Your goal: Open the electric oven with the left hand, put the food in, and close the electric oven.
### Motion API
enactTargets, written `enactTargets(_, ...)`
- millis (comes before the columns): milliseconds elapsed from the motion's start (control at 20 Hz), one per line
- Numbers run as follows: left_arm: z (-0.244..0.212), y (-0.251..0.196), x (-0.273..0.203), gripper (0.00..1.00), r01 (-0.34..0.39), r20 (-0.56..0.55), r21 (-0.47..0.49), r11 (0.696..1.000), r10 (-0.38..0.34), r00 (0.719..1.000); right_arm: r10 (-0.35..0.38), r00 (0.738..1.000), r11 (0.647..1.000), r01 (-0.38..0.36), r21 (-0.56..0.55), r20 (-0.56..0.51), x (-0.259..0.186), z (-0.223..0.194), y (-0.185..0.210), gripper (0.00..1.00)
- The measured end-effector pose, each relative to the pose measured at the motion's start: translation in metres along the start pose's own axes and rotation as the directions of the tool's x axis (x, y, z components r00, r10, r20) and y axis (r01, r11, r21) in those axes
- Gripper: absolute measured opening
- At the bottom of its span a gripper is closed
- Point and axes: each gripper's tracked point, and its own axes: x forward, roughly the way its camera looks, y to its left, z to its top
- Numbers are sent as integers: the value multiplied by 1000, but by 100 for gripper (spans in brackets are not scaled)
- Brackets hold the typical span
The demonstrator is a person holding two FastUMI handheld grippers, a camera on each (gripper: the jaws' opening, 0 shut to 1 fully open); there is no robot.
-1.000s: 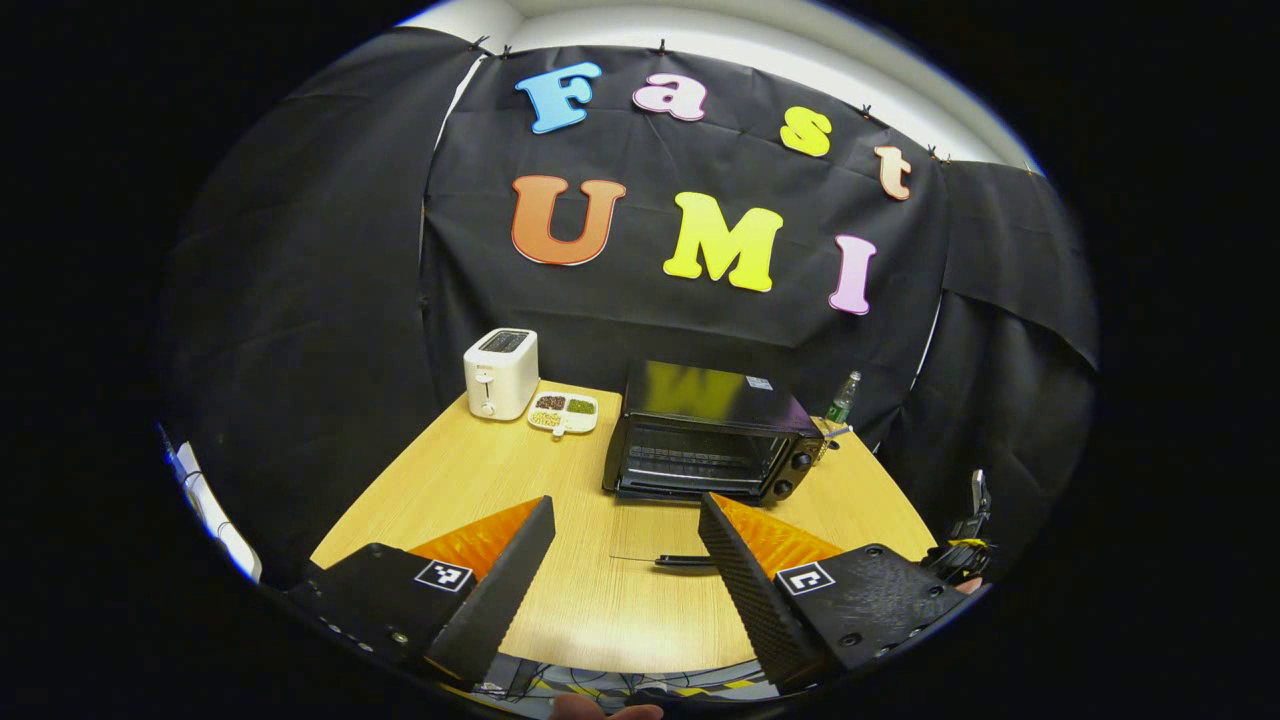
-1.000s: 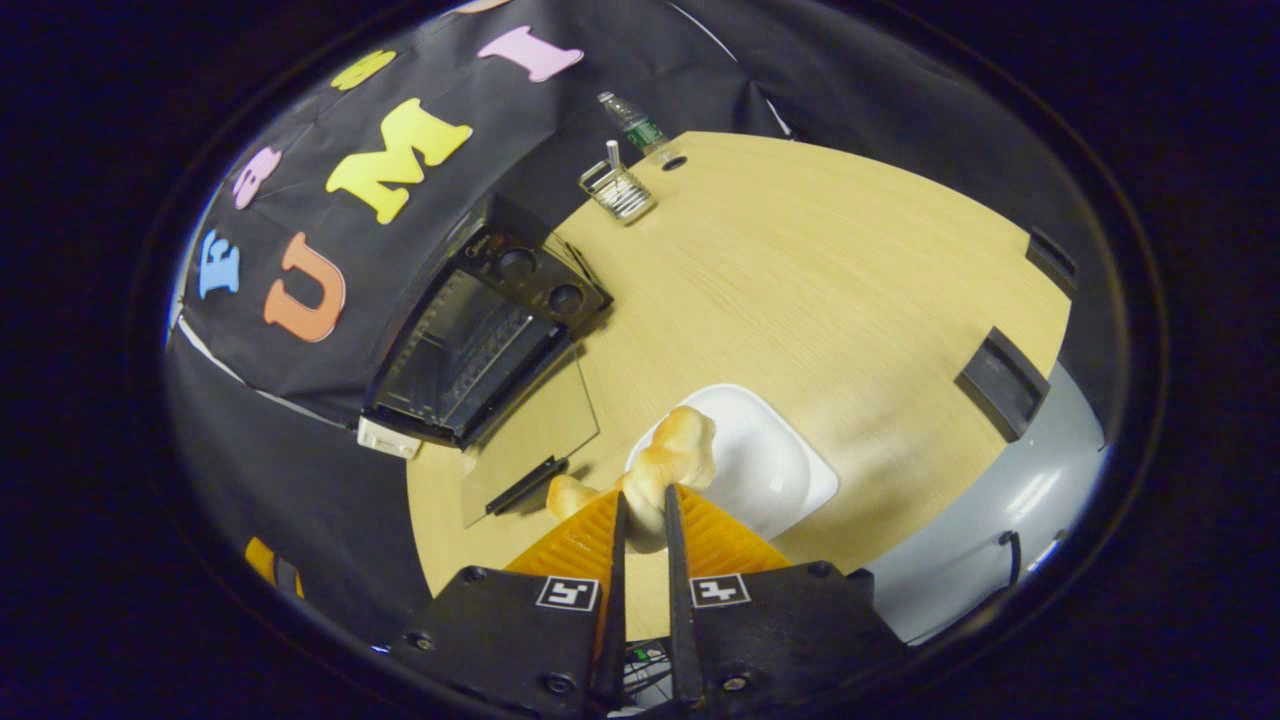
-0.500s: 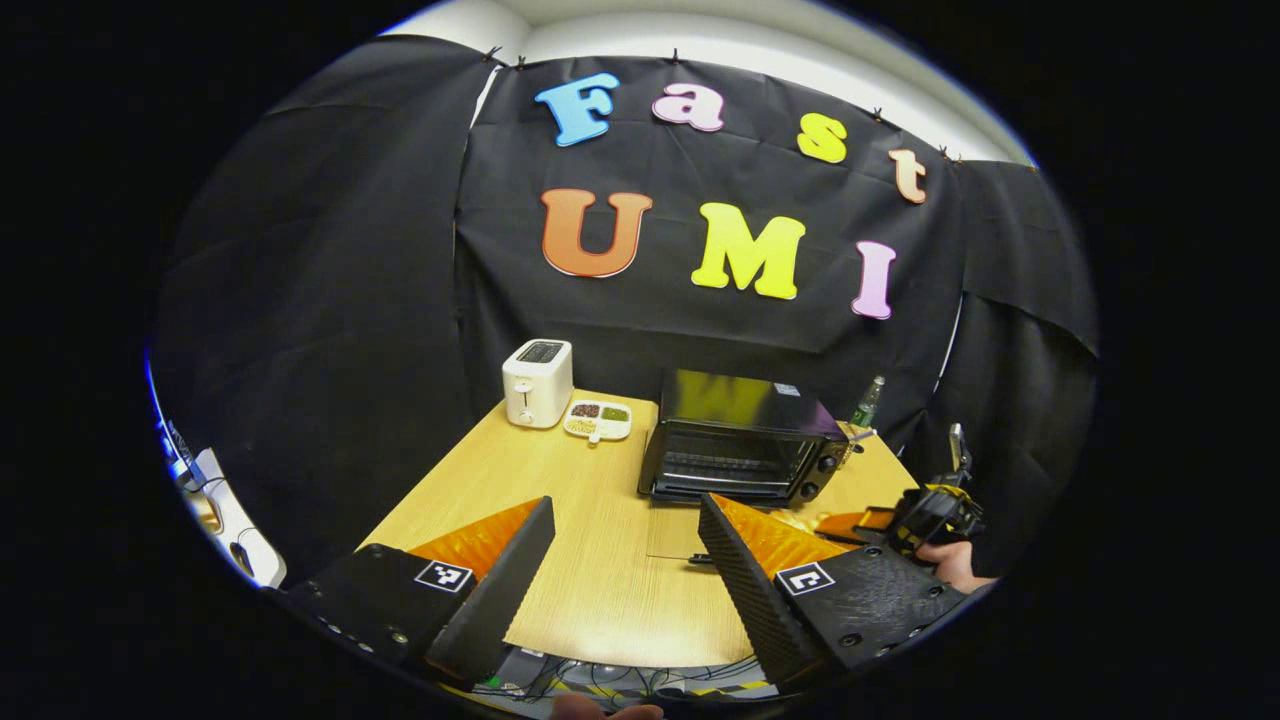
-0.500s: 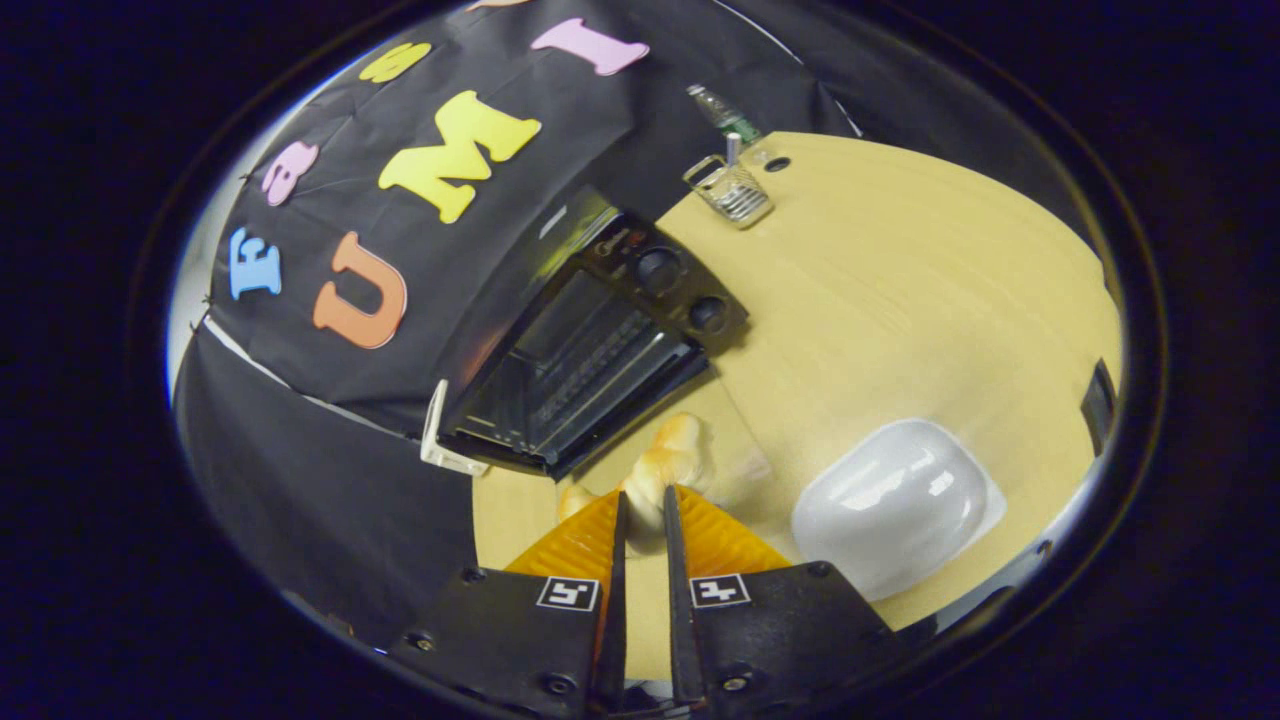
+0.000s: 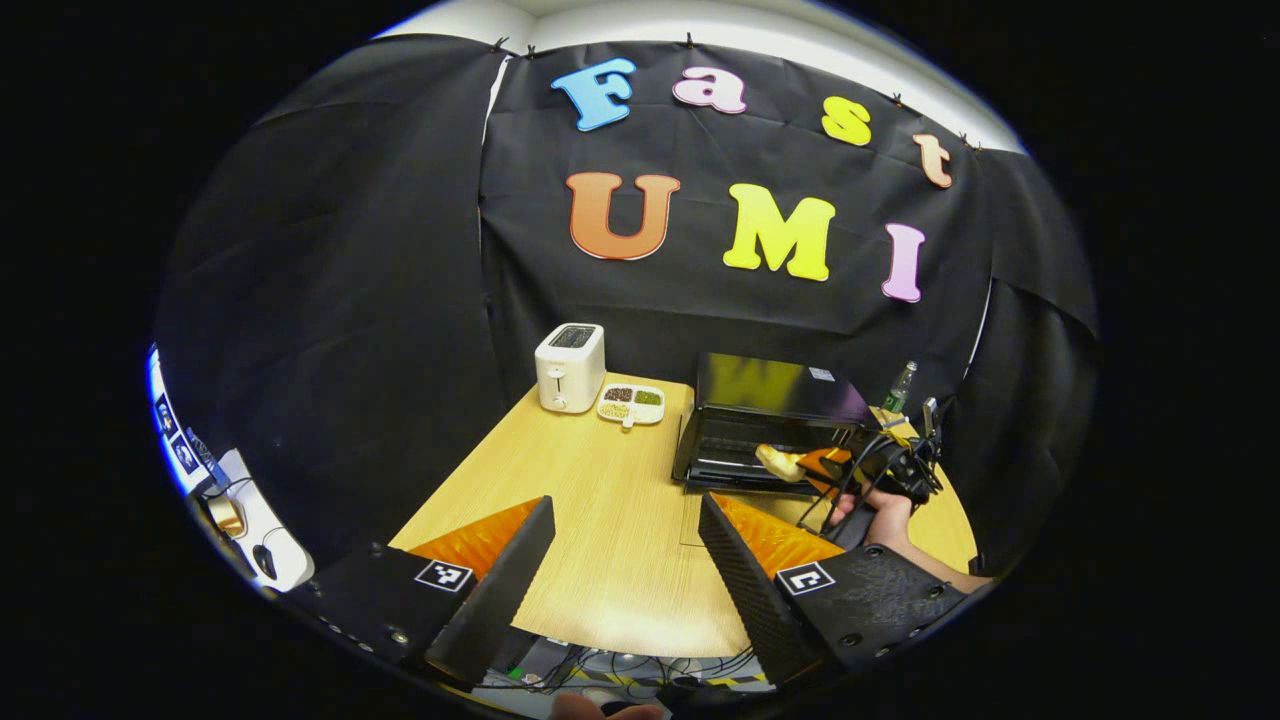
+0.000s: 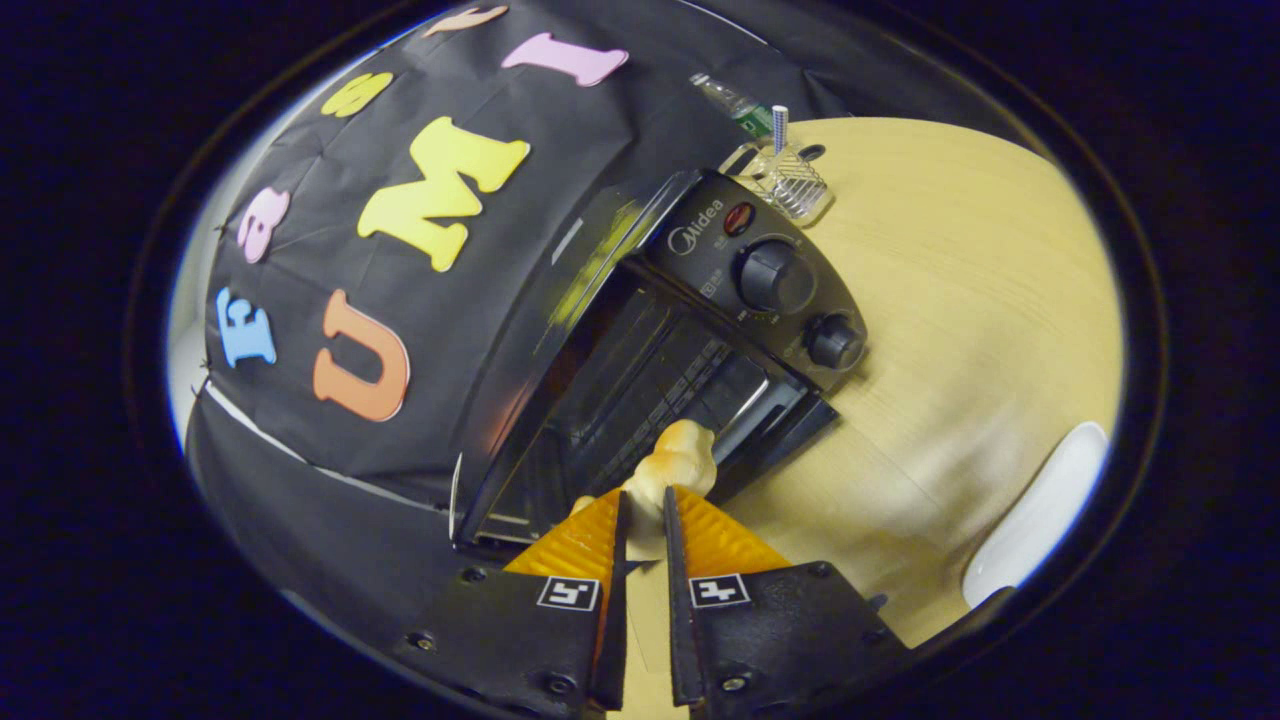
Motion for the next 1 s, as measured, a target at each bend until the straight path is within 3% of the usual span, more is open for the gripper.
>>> enactTargets(250, -4, 7, 4, 95, -13, -34, 42, 999, 15, 999, -6, 996, 992, -5, 125, 85, 34, 15, -2, 22)
enactTargets(500, -2, 14, 3, 95, -15, -43, 63, 998, 18, 999, -2, 990, 990, -18, 139, 140, 51, 8, 10, 19)
enactTargets(600, -2, 18, 0, 95, -19, -45, 62, 998, 22, 999, -17, 986, 991, -5, 134, 168, 56, 10, 7, 13)
enactTargets(650, -4, 22, -2, 95, -21, -47, 60, 998, 24, 999, -38, 984, 991, 14, 135, 175, 61, 12, 2, 6)
enactTargets(700, -5, 24, -4, 95, -24, -48, 59, 998, 27, 999, -37, 984, 990, 12, 143, 173, 61, 11, 1, 14)
enactTargets(750, -5, 25, -5, 95, -24, -47, 55, 998, 27, 999, -33, 984, 989, 7, 149, 175, 58, 11, 2, 7)
enactTargets(1000, -13, 22, -6, 95, 1, -50, 18, 1000, 0, 999, -5, 983, 999, -3, 48, 181, 31, 7, 10, 34)
